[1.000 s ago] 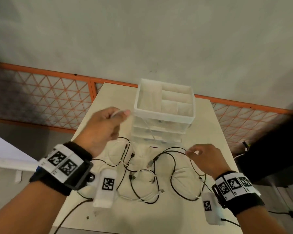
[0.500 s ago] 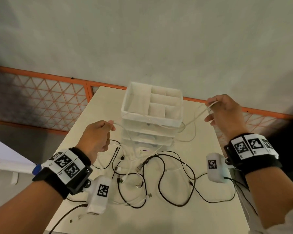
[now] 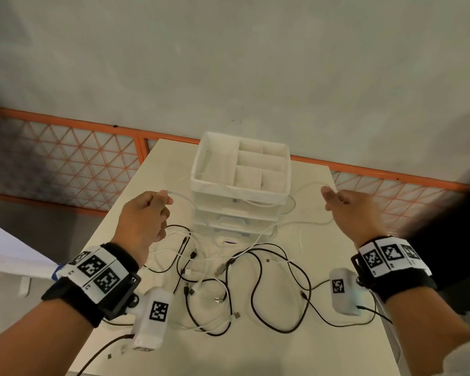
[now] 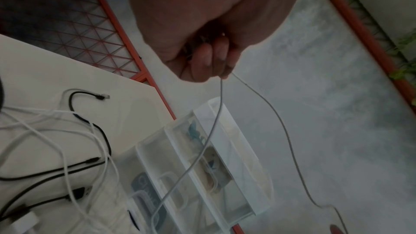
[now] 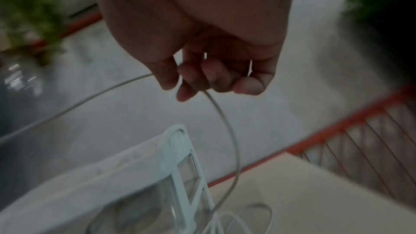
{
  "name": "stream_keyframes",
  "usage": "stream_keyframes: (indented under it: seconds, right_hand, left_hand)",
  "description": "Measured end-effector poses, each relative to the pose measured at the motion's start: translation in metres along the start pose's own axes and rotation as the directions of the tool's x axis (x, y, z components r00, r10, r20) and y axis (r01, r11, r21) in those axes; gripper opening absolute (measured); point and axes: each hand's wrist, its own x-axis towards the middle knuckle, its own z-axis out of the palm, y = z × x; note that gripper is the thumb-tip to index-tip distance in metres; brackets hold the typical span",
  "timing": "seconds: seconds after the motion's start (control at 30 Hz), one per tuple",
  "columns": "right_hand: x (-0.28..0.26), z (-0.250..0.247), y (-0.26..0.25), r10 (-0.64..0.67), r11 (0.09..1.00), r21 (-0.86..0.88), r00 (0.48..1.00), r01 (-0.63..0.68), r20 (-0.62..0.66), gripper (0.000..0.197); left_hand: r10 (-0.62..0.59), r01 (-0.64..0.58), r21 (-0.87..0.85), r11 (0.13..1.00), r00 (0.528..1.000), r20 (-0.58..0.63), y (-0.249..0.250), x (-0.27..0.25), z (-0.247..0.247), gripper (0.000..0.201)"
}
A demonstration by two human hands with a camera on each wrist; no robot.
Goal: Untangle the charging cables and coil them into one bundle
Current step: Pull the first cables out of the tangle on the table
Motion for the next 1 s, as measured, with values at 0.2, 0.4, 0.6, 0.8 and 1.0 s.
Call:
stream_keyframes:
  seconds: [0.2,0.4,0.6,0.8,1.0]
  right_hand:
    - [-0.023,0.004,-0.059,-0.277,0.935,0.275,0.945,0.223,0.174,0.053]
    - [-0.014,-0.008,-0.082,-0.299,0.880,0.392,0.954,0.270,0.015,0.036]
    - [0.021,-0.034,-0.047,0.000,0.999,0.047,0.979,0.010,-0.204,0.049]
    - [0.042,-0.021,-0.045,0.092,0.995,-0.020,0.957,-0.102,-0.276,0.048]
    - [0.073,-0.012,-0.039,0.080,0.996,0.058,0.974,-0.070,-0.213,0.027]
  left_hand:
    - [0.078,-0.098,0.052,0.994,0.948,0.309,0.013,-0.023,0.054,0.016]
    - [-0.120,0.012,0.168,0.986,0.747,0.653,-0.006,-0.042,0.108,0.027]
    - [-0.266,-0.071,0.536,0.841,0.809,0.525,-0.045,-0.024,0.088,0.024]
    - [-0.289,0.068,0.507,0.859,0.883,0.370,-0.035,-0.002,0.074,0.019]
    - [-0.322,0.110,0.510,0.853,0.880,0.349,-0.034,0.000,0.060,0.025]
